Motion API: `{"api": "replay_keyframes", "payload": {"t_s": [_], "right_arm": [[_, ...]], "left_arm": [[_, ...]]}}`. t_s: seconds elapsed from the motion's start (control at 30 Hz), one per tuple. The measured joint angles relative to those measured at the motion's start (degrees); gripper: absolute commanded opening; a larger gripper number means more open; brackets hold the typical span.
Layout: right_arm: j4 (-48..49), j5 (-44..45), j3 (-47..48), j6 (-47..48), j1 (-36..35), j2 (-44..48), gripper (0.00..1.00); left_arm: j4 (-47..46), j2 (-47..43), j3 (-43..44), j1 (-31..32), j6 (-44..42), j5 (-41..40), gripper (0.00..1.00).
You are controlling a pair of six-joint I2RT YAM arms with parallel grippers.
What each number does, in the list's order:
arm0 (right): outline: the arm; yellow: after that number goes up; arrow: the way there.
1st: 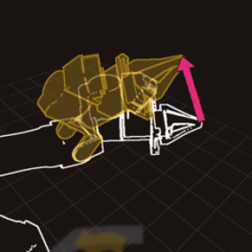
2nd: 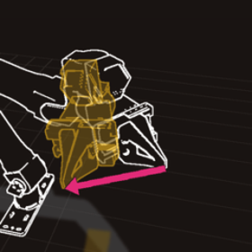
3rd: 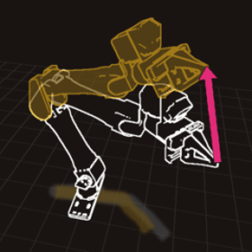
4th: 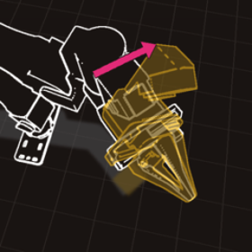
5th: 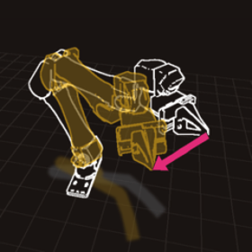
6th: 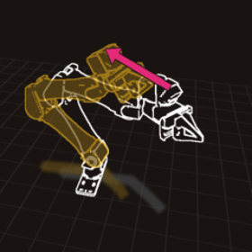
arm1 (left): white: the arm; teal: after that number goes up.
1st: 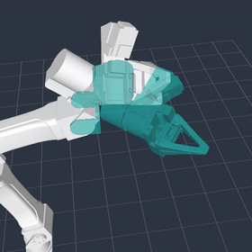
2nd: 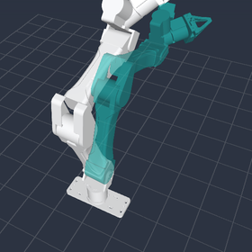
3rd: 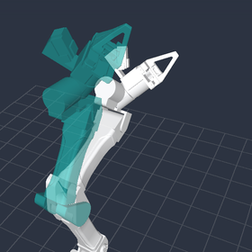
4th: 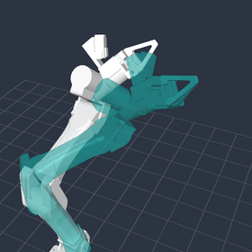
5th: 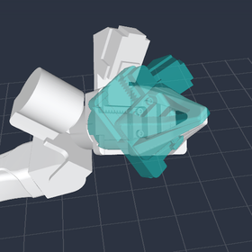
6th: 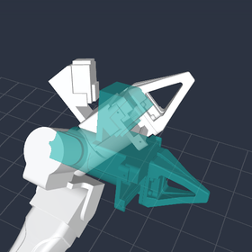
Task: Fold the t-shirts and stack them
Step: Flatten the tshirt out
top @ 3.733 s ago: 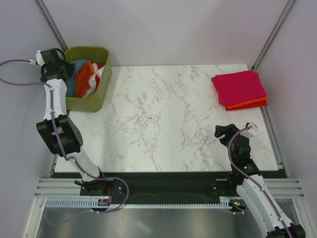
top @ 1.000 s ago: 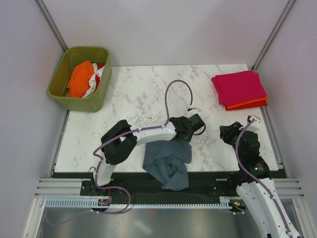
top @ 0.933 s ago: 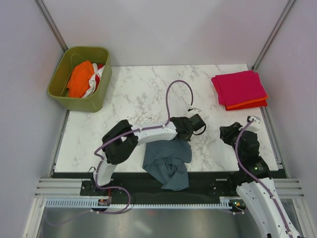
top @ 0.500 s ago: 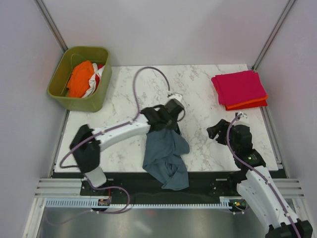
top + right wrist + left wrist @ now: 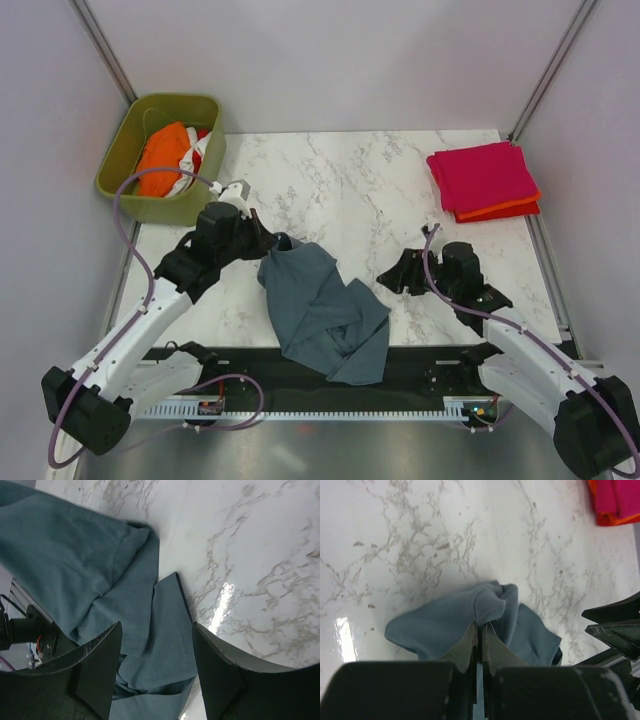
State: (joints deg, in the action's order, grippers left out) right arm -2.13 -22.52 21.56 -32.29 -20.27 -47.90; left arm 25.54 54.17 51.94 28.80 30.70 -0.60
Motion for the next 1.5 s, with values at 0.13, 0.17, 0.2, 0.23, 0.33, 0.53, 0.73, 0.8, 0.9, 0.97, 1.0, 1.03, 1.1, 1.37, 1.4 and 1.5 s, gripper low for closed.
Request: {"api": "replay_keyframes", "payload": {"t_s": [0.13,0.17,0.2,0.23,0.33,0.53,0.73,0.8,0.9,0.97,1.0,1.03,1.1,1.37,1.4,1.5], "right_arm": [[-0.22,0.50,0.46,0.85,-6.03,-3.26,0.66],[-0.66,1.01,0.87,1.09,-7.26,-4.42,0.66],[-1.29,1.92,1.31,1.22,-8.44,-5.42,0.66],[-2.05,2.89,1.66,1.29,-9.31,-6.01,0.66],[-4.07,6.78,2.36,1.75,-11.96,-7.65,0.66],[-5.88,11.93,6.23,3.43,-14.25,-15.56,0.62],[-6.05,14.10,13.22,7.08,-15.10,-26.86,0.59],[-6.12,14.05,16.02,8.52,-15.28,-30.69,0.60],[-6.05,13.73,18.21,9.62,-15.74,-33.81,0.55],[-6.03,13.62,19.34,10.23,-16.26,-35.85,0.52],[-6.10,13.57,19.67,10.47,-16.59,-36.76,0.52],[-6.08,13.49,19.89,10.69,-16.85,-37.51,0.50],[-6.14,13.33,20.06,10.99,-17.35,-38.62,0.47],[-6.69,13.33,21.05,11.93,-17.77,-40.74,0.00],[-6.73,13.33,21.29,11.93,-17.77,-40.98,0.00],[-7.87,14.40,22.58,11.54,-17.75,-41.18,0.00]], "left_arm": [[1.68,0.57,-2.64,-0.57,0.87,0.92,0.02],[1.53,0.44,-2.64,-0.57,1.11,0.90,0.02],[1.38,0.24,-2.64,-0.57,1.31,0.87,0.02],[1.31,-0.09,-2.64,-0.61,1.62,0.83,0.02],[0.85,-1.70,-3.43,-0.61,2.36,0.66,0.02],[0.90,-3.61,-5.35,-0.70,3.10,0.07,0.02],[0.81,-4.81,-6.67,-0.72,3.17,0.09,0.02],[0.85,-5.86,-7.56,-0.72,3.23,0.11,0.02],[0.92,-7.17,-8.68,-0.72,3.52,0.09,0.02],[0.96,-8.04,-9.33,-0.76,3.69,0.07,0.02],[0.94,-8.41,-9.62,-0.79,3.80,0.07,0.02],[0.92,-8.74,-9.84,-0.81,3.89,0.07,0.02],[0.92,-9.07,-10.14,-0.83,4.02,0.02,0.02],[0.90,-9.20,-11.98,-0.83,4.74,-0.87,0.02],[0.92,-9.20,-12.20,-0.83,4.85,-0.92,0.02],[-0.46,-9.16,-13.90,-0.83,5.44,-1.60,0.02]]}}
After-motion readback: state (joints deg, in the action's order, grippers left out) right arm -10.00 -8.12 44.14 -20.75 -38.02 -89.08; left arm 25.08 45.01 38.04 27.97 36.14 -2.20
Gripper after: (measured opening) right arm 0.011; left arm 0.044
